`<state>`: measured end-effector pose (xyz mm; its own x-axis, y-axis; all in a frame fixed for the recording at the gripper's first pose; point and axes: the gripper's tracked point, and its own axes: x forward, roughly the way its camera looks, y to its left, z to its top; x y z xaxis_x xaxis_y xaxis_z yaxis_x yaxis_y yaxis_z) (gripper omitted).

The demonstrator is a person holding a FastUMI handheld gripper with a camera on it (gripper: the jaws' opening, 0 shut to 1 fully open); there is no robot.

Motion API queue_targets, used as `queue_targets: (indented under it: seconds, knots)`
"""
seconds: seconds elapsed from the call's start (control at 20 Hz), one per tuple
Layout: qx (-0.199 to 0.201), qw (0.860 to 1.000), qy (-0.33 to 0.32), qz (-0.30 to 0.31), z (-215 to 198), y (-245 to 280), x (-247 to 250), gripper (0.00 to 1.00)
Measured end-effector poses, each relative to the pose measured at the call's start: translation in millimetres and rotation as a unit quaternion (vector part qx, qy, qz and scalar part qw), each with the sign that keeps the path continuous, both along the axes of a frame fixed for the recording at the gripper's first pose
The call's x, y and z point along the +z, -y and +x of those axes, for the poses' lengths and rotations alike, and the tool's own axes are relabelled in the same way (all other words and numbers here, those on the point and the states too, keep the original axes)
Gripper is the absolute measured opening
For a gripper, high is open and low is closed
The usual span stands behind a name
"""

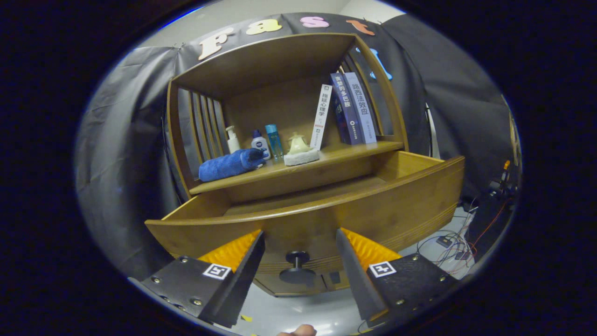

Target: Pull open the drawer, take out the items inside it, and place them on the countertop above the cabinet.

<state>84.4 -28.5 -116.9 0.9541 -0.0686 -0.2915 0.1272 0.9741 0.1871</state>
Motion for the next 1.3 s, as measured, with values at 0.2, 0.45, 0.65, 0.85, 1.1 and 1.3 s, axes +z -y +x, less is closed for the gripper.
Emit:
queue_targets:
  seconds: [0.2,0.45,0.65,0.85,1.1,1.3]
  knots:
    - [-0.002,1.0,0.005,0.002,3,1,2,0.92]
    - [0.002,1.0,0.003,0.003,5,3,2,0.92]
    - [0.003,1.0,0.004,0.007,12,5,1,0.92]
    - [0.005,1.0,0.0,0.006,24,6,0,0.92]
    - [0.005,1.0,-0.005,0.01,48,7,-2,0.93]
    - [0.007,1.0,-0.008,0.009,66,8,-5,0.93]
